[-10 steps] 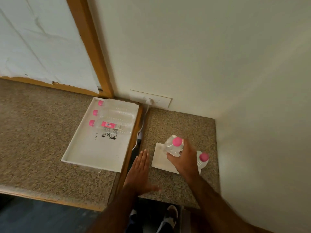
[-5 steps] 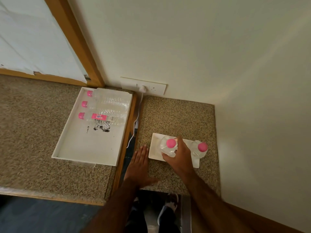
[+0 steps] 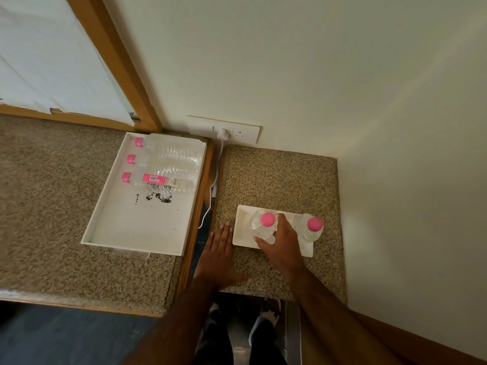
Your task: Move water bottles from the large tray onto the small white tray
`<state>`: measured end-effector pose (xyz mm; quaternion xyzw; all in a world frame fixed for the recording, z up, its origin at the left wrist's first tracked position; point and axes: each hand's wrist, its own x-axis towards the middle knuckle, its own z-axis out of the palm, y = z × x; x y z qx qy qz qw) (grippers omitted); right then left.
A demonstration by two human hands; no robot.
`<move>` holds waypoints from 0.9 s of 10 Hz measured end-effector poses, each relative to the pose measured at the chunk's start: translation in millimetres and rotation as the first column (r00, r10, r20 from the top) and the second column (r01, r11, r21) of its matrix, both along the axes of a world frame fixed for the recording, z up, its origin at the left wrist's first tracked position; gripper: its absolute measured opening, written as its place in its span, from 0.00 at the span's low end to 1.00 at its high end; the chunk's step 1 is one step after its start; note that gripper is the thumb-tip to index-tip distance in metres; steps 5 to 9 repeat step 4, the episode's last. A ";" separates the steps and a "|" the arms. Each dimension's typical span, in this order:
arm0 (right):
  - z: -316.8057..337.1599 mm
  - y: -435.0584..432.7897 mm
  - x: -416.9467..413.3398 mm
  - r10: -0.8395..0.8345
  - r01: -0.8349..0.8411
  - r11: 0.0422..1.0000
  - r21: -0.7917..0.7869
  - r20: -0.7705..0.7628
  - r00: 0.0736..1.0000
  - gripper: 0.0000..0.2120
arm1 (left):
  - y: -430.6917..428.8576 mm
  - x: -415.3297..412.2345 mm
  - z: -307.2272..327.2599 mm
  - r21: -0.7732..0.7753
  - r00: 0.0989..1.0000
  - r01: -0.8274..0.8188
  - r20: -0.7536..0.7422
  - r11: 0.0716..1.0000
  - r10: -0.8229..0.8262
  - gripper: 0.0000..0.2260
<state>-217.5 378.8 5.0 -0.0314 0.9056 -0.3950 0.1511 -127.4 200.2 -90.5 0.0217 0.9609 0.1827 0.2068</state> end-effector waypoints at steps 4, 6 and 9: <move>76.8 -10.0 -9.3 0.076 -0.072 0.979 -0.190 0.015 0.997 0.61 | -13.2 -14.3 50.3 -0.106 0.999 -0.003 0.048 0.994 0.008 0.70; 76.8 -10.0 -9.3 0.076 -0.072 0.979 -0.190 0.015 0.997 0.61 | -13.2 -14.3 50.3 -0.106 0.999 -0.003 0.048 0.994 0.008 0.70; 76.8 -10.0 -9.3 0.076 -0.072 0.979 -0.190 0.015 0.997 0.61 | -13.2 -14.3 50.3 -0.106 0.999 -0.003 0.048 0.994 0.008 0.70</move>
